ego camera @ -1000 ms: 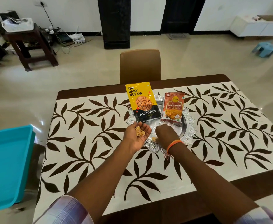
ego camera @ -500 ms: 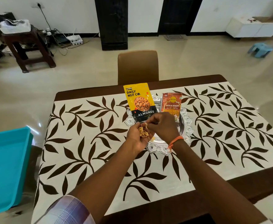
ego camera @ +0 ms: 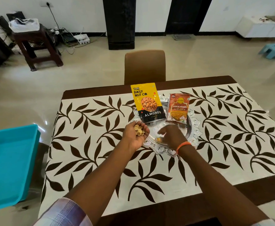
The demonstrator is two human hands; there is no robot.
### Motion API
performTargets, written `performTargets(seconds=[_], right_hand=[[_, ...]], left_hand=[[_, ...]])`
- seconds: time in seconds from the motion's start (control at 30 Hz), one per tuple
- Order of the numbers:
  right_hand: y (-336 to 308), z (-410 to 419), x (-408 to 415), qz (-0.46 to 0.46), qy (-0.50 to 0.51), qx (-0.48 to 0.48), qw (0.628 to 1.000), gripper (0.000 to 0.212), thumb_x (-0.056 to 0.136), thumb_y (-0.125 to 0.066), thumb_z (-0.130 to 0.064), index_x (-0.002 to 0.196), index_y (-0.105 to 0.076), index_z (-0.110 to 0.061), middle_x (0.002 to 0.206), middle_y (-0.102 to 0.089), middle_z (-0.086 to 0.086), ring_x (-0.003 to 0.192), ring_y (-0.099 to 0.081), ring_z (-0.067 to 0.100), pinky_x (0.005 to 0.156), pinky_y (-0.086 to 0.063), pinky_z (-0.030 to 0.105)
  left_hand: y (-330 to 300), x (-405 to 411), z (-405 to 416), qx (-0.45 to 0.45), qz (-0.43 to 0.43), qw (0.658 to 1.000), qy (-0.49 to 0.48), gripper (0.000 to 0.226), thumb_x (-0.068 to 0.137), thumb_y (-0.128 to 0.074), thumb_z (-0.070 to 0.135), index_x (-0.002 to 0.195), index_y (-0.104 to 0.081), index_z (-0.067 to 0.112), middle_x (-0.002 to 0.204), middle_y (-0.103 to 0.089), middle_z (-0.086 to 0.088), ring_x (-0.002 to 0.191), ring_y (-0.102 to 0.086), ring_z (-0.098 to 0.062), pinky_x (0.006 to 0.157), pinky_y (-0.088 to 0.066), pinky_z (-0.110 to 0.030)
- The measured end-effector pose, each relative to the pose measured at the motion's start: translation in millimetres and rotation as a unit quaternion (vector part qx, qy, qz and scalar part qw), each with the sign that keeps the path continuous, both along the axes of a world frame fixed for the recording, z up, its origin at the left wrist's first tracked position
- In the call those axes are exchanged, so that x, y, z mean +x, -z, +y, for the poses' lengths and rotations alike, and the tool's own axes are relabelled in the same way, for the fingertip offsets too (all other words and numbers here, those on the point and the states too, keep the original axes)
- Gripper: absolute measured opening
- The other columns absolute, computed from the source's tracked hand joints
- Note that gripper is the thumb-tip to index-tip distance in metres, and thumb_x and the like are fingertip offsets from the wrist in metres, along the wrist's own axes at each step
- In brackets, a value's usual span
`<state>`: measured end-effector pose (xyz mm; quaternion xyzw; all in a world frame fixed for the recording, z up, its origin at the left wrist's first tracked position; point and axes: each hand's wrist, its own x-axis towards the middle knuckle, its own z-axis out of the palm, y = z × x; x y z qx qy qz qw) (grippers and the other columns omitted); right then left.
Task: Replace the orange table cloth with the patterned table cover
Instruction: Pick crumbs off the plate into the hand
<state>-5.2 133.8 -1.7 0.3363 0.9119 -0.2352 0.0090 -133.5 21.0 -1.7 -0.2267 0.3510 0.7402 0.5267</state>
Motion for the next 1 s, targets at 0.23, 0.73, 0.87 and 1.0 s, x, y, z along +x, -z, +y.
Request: performTargets(seconds=[0.23,0.73,0.87,1.0], right_hand=[[15,-3,-4,-0.011,-0.048,0.039,0.998,0.017,0.073,-0.068,-0.001,0.079,-0.076,-0.015,0.084,-0.070,0.008,0.078,-0.066,0.024,0.070,-0.052,0.029],[-33,-87,-28,0.298,-0.061,0.049,0.951,0.022,0.077,-0.068,0.000,0.092,-0.078,-0.013,0.094,-0.073,0.005,0.088,-0.064,0.018,0.080,-0.052,0.028],[-24,-102,-29,0.379,0.078,-0.046,0.921,0.020,0.081,-0.068,0.000,0.091,-0.075,-0.016,0.097,-0.068,-0.005,0.093,-0.062,0.011,0.082,-0.044,0.011],[-14,-146,-44,0.362,0.246,-0.577,0.689,0.015,0.094,-0.056,-0.017,0.097,-0.069,-0.011,0.089,-0.070,0.004,0.085,-0.067,0.016,0.076,-0.054,0.030]], left_hand=[[4,0,-10,-0.021,0.011,1.000,0.004,0.041,0.104,-0.036,0.027,0.072,-0.054,0.009,0.066,-0.053,-0.008,0.062,-0.051,-0.018,0.061,-0.046,-0.029],[-8,17,-31,-0.024,0.023,0.999,0.033,0.035,0.101,-0.044,0.028,0.098,-0.068,0.002,0.080,-0.069,-0.010,0.076,-0.069,-0.020,0.078,-0.056,-0.025],[-21,8,-55,-0.027,0.016,0.998,-0.046,0.037,0.102,-0.040,0.026,0.074,-0.057,0.010,0.062,-0.058,-0.005,0.056,-0.057,-0.015,0.056,-0.051,-0.025],[-28,6,-95,-0.020,0.052,0.994,-0.095,0.036,0.101,-0.042,0.025,0.069,-0.055,0.014,0.060,-0.053,-0.002,0.052,-0.050,-0.014,0.053,-0.042,-0.025]])
